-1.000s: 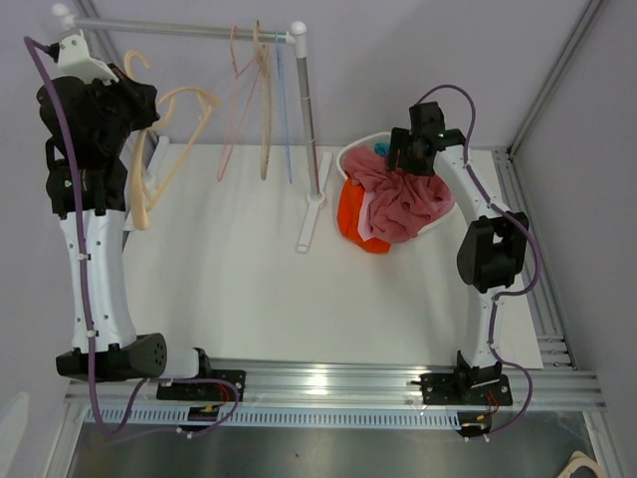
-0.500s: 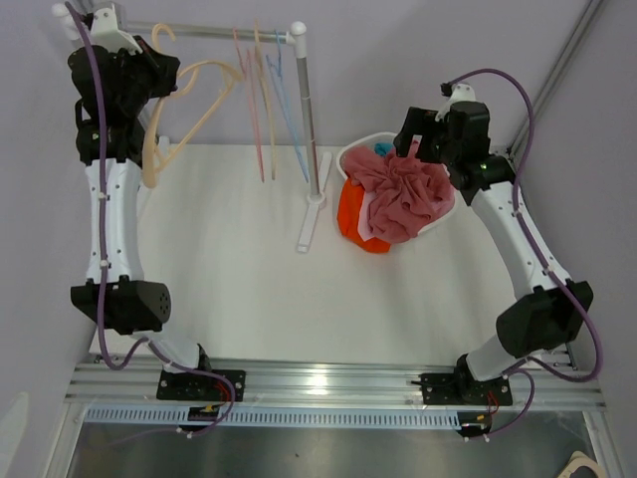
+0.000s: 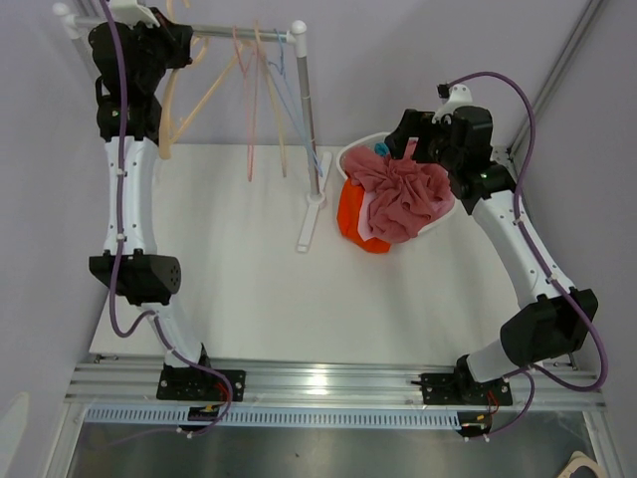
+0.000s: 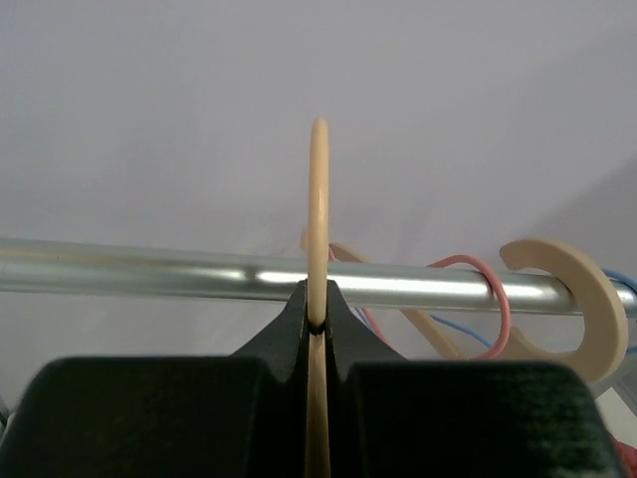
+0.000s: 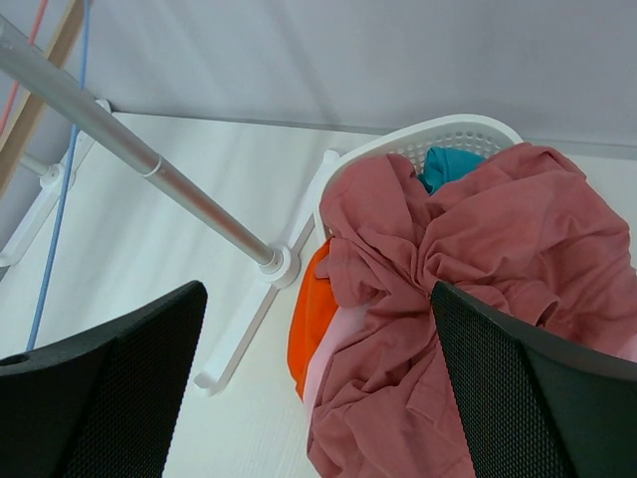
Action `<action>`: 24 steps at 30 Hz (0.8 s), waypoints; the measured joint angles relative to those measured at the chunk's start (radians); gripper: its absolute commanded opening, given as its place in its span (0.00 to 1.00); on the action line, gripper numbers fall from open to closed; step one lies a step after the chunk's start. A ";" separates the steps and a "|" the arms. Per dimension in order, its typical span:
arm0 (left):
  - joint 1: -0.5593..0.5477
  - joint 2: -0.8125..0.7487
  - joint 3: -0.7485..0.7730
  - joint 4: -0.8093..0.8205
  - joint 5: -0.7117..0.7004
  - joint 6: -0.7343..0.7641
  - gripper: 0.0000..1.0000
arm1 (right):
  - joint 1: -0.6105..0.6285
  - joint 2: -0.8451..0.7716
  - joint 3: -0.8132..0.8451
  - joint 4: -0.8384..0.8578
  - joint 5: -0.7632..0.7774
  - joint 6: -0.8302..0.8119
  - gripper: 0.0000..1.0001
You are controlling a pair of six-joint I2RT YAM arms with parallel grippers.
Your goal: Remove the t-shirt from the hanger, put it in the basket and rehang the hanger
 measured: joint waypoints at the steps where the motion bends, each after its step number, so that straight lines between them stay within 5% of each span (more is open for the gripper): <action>1: -0.005 0.017 0.026 -0.003 -0.002 0.002 0.01 | 0.001 0.000 -0.001 0.000 -0.004 0.000 0.99; 12: -0.047 0.021 -0.109 0.009 -0.082 0.064 0.03 | 0.002 -0.003 -0.024 0.022 -0.040 0.021 0.99; 17: -0.074 0.006 -0.126 0.011 -0.092 0.074 0.35 | 0.005 -0.021 -0.047 0.022 -0.051 0.022 0.99; 19: -0.078 -0.013 -0.143 -0.002 -0.095 0.075 0.85 | 0.006 -0.029 -0.053 0.021 -0.057 0.022 0.99; 20: -0.080 -0.025 -0.151 -0.011 -0.099 0.073 0.99 | 0.006 -0.033 -0.054 0.019 -0.059 0.021 0.99; 24: -0.084 -0.122 -0.215 -0.049 -0.158 0.082 0.99 | 0.003 -0.029 0.012 -0.049 -0.062 -0.005 1.00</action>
